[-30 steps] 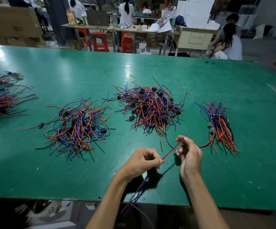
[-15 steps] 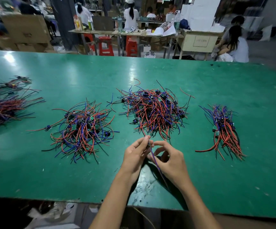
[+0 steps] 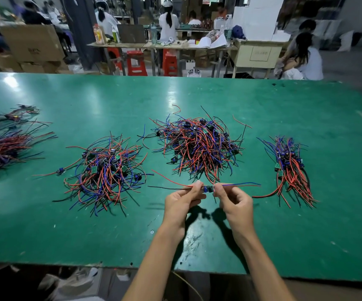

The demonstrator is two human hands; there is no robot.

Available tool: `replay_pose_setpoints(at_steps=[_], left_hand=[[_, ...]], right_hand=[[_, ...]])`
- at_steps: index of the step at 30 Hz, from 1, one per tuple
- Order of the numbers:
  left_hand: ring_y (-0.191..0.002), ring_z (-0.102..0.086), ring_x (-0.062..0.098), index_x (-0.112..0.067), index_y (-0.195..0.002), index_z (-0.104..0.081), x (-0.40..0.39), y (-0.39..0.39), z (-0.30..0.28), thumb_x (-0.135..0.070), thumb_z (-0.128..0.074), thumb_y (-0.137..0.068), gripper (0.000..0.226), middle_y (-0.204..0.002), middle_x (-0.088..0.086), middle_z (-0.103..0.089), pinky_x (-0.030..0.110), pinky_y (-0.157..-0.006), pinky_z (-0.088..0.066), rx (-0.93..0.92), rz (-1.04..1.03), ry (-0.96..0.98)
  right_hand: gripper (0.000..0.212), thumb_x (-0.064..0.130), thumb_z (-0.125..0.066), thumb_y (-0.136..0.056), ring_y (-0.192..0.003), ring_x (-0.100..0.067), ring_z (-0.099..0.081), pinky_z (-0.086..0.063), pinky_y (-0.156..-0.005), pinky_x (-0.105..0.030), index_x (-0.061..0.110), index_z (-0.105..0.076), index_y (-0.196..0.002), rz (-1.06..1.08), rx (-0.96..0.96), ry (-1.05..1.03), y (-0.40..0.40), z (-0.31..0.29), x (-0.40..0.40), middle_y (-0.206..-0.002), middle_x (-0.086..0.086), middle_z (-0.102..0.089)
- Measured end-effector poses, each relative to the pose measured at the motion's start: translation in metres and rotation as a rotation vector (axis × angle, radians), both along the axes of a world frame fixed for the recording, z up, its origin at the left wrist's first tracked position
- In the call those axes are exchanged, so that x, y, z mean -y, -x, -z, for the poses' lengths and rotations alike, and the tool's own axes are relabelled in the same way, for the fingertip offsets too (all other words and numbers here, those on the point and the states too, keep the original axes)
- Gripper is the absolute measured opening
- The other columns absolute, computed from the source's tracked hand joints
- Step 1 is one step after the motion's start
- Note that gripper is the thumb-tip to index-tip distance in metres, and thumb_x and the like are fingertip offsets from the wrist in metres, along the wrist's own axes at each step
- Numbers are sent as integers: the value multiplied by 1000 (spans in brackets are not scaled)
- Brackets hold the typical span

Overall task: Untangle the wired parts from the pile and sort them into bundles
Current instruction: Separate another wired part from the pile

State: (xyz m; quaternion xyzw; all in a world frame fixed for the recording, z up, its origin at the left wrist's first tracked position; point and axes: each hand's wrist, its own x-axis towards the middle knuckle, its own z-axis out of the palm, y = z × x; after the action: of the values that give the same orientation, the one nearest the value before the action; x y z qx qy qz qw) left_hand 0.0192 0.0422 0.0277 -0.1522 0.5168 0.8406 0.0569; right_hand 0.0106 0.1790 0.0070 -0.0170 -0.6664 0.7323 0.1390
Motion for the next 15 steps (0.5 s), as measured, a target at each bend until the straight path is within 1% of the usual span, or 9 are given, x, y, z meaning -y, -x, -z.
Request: replay_pose_setpoints(at_steps=[3,5,7,8,10,11,13,15], left_hand=[[-82,-73,14,-9,-96,-77,3,-1,-1,-29,-75,-83,24,-99,10,-78,18,-74,-57,-33,-7,-29],[-86,-75,15,-7,-101,-74,7,0,0,-32,-73,-81,32,-104,12,-77,19,-74,-58,-53,-53,-111],[-89,-75,19,-8,-104,-69,13,-1,4,-37,-69,-82,36,-107,13,-76,23,-72,-60,-81,-107,-238],[-90,-75,21,-9,-104,-67,18,-2,6,-44,-66,-83,40,-107,14,-76,25,-72,-61,-105,-122,-303],[-89,-74,26,-10,-102,-68,29,-5,11,-65,-56,-83,60,-105,15,-75,31,-71,-61,-142,-120,-467],[-87,-73,28,-9,-98,-71,34,-6,12,-74,-52,-81,70,-102,15,-74,32,-71,-61,-146,-108,-559],[-77,-73,29,-8,-92,-75,41,-6,13,-78,-46,-76,78,-96,16,-74,32,-66,-61,-138,-69,-670],[-64,-71,27,-6,-98,-72,41,-3,13,-72,-43,-82,74,-92,17,-73,29,-56,-60,-123,-9,-639]], right_hand=[[32,41,-70,-85,-49,-5,-46,-37,-50,-15,10,-70,-76,28,22,60,0,0,-1,-59,5,-63],[31,42,-68,-86,-52,-8,-51,-40,-51,-16,12,-70,-79,34,41,77,0,-1,0,-65,-1,-69],[31,43,-66,-86,-58,-11,-60,-45,-53,-17,12,-67,-86,8,69,100,-1,-3,-1,-79,-6,-77],[32,43,-65,-87,-60,-11,-62,-47,-54,-18,11,-64,-89,-21,85,119,-1,-4,-2,-84,-8,-78],[32,43,-63,-89,-60,-12,-63,-49,-56,-19,11,-59,-94,-100,109,153,-2,-7,-5,-88,-12,-78],[32,43,-62,-89,-59,-13,-61,-49,-58,-19,11,-57,-94,-139,114,164,-2,-8,-6,-88,-14,-78],[31,43,-62,-91,-59,-14,-58,-49,-62,-21,13,-58,-94,-207,125,179,-4,-8,-10,-89,-17,-77],[25,43,-64,-91,-63,-13,-57,-46,-68,-26,19,-68,-86,-252,149,198,-6,-9,-16,-86,-14,-76]])
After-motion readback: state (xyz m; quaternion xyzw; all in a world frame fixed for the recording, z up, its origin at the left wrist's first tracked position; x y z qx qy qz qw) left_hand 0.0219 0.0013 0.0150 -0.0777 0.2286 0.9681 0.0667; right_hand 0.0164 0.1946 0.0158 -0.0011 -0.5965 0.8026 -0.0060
